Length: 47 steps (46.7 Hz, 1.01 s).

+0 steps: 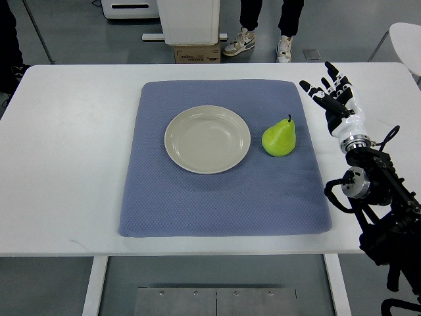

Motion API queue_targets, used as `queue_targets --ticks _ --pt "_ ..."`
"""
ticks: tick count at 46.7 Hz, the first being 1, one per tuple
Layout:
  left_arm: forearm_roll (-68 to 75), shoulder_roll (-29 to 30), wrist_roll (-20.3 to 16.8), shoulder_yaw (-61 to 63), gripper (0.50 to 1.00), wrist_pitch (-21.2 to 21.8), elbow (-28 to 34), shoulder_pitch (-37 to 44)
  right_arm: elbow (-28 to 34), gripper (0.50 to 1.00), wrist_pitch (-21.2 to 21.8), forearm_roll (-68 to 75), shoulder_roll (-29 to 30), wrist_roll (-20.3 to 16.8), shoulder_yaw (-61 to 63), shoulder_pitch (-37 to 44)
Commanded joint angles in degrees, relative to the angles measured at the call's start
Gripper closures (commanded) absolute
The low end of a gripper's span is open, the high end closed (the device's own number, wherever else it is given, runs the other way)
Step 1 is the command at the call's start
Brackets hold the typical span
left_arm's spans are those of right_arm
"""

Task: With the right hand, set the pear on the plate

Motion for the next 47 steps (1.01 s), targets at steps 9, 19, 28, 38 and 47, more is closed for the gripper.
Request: queue_targets --ticks 9,19,28,38,47 --pt "-0.06 0.00 0.00 -0.04 0.500 0.00 -0.01 -0.10 -0.09 0.500 0.00 0.08 0.00 -0.09 -0.03 0.35" --pt "-0.06 0.00 0.00 -0.04 0.500 0.09 0.08 0.08 -0.35 0.500 0.00 0.08 0.00 -0.09 0.06 0.97" --pt "-0.06 0.00 0.00 -0.04 0.500 0.09 0.08 0.08 -1.31 0.500 -0.97 0.35 0.00 0.00 0.06 2.37" --pt "-0.06 0.00 0.00 -0.04 0.500 0.09 0.08 0.08 -1.84 0.500 -0.97 0.35 0.00 1.14 -0.38 2.64" --pt "-0.06 0.00 0.00 -0.04 0.500 0.09 0.08 0.08 -1.84 0.500 -0.88 0.87 0.00 1.14 -0.38 2.81"
